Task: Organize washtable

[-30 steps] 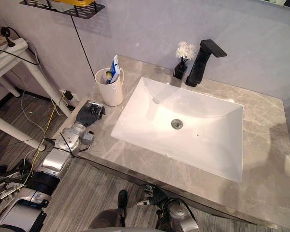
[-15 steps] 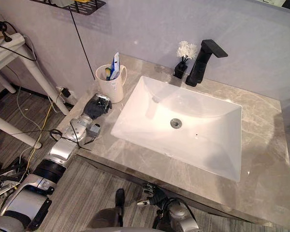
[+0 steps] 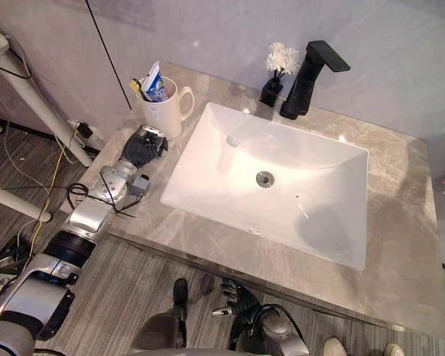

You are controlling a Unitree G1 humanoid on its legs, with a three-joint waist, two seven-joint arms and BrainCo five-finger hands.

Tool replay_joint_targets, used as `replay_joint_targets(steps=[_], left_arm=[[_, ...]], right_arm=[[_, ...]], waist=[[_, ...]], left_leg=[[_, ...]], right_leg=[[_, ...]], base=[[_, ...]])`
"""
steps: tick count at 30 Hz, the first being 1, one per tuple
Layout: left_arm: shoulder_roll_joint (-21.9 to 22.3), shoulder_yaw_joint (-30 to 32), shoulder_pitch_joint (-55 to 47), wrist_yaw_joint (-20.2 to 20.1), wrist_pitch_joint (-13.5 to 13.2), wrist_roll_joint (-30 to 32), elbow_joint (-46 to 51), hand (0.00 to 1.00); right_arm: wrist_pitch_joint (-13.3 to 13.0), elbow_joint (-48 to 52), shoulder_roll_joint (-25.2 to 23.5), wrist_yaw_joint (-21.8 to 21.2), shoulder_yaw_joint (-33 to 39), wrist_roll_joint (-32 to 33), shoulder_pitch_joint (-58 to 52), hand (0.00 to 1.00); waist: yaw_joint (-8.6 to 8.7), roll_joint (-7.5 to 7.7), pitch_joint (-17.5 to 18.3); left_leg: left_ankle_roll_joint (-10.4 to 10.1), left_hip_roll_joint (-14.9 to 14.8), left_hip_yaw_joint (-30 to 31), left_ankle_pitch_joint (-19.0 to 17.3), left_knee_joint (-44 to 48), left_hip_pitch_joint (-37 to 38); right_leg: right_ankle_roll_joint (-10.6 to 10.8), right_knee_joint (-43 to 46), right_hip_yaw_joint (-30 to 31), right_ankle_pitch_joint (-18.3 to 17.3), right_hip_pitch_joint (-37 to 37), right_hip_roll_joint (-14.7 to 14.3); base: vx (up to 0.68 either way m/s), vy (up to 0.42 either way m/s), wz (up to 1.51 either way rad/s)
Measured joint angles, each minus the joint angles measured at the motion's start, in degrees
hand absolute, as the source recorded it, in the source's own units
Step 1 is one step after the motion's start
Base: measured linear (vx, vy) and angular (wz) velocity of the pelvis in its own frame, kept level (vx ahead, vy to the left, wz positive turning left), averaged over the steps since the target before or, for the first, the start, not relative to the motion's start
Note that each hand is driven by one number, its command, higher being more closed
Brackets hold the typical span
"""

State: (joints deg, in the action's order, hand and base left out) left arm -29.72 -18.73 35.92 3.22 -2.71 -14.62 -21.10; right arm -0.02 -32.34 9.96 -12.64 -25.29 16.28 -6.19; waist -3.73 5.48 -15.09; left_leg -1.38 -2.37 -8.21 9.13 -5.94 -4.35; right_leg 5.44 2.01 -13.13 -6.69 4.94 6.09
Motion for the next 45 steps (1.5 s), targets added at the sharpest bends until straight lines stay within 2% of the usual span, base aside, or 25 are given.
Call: replay_joint_targets(steps=[7,13,17,22,27,31,37,45], left_arm=[[-1.11,-1.19,3.17,0.07,-0.02,-0.58,-1.97,1.0],[-4.78,-2.56,7.78,0.42,0.51,-0.82,-4.27,1.0],[-7.89,-5.92,11.03,0.69,1.25,-1.2,-4.39,1.0],[-10.82,-13.08,14.86,0.66,1.25,-1.8,-3.63,1.0],[-11.08,-15.83,15.74,0.6,1.1,-2.23,0.11,1.0],[-11.15,-22.01,21.16,0.47,1.05,-2.33,0.0,1.0],[-11.07,-22.5,22.09,0.62,0.69,-2.14,0.02,1.0],[-8.66,-24.41,23.2,0.53,0.85,-2.06,-0.59,1.0]], right_arm=[[-0.95,0.01,-0.1,0.0,0.01,0.0,-0.86,0.0],[-1.43,0.11,-0.44,-0.01,0.03,0.01,-0.97,0.0],[-1.51,0.17,-0.55,-0.01,0.07,0.03,-1.17,0.0],[-1.84,1.95,-0.63,0.02,0.2,0.08,-1.13,0.0],[-1.98,2.23,-0.67,0.1,0.99,0.13,-1.07,0.0],[-1.95,2.24,-0.64,0.2,1.31,0.15,-1.03,0.0],[-1.96,2.24,-1.02,0.26,2.31,0.16,-1.06,0.0],[-1.99,2.23,-0.86,0.47,2.26,1.35,-1.06,0.0]], waist=[[-0.02,0.46,-0.89],[-0.01,0.92,-2.28],[-0.04,1.31,-3.31],[-0.09,1.27,-4.3],[0.01,1.05,-5.89],[0.01,1.05,-7.12],[1.42,0.96,-7.17],[1.39,-0.03,-7.79]], left_leg=[[0.03,-0.08,-0.05,0.1,0.0,-0.19],[-0.21,-0.49,-0.33,0.36,0.0,-0.57],[-0.14,-0.53,-0.16,0.83,0.02,-0.89],[-0.2,-0.56,0.27,0.92,0.02,-1.13],[-0.21,-0.57,0.29,0.92,0.01,-1.14],[-0.2,-0.51,0.22,1.0,0.03,-1.26],[-0.28,-0.52,0.14,1.12,0.32,-1.76],[-0.34,-0.52,0.29,1.17,0.04,-1.48]], right_leg=[[-0.05,0.32,0.13,0.01,-0.34,-0.04],[-0.29,0.62,0.5,0.17,-1.06,-0.4],[-0.39,0.64,0.4,0.23,-1.32,-0.63],[-0.44,0.72,0.0,0.21,-1.38,-0.75],[-0.47,0.76,-0.04,0.2,-1.41,-0.81],[-0.54,0.78,0.05,0.25,-1.58,-0.94],[-0.56,0.77,0.17,0.24,-2.08,-1.04],[-0.67,1.0,0.04,0.17,-1.78,-1.11]], base=[[0.0,0.0,0.0],[0.0,-0.005,-0.03],[0.0,0.0,0.0],[0.0,-0.004,0.03],[0.0,0.0,0.0],[0.0,-0.002,-0.01],[0.02,-0.006,-0.02],[0.0,0.0,0.0]])
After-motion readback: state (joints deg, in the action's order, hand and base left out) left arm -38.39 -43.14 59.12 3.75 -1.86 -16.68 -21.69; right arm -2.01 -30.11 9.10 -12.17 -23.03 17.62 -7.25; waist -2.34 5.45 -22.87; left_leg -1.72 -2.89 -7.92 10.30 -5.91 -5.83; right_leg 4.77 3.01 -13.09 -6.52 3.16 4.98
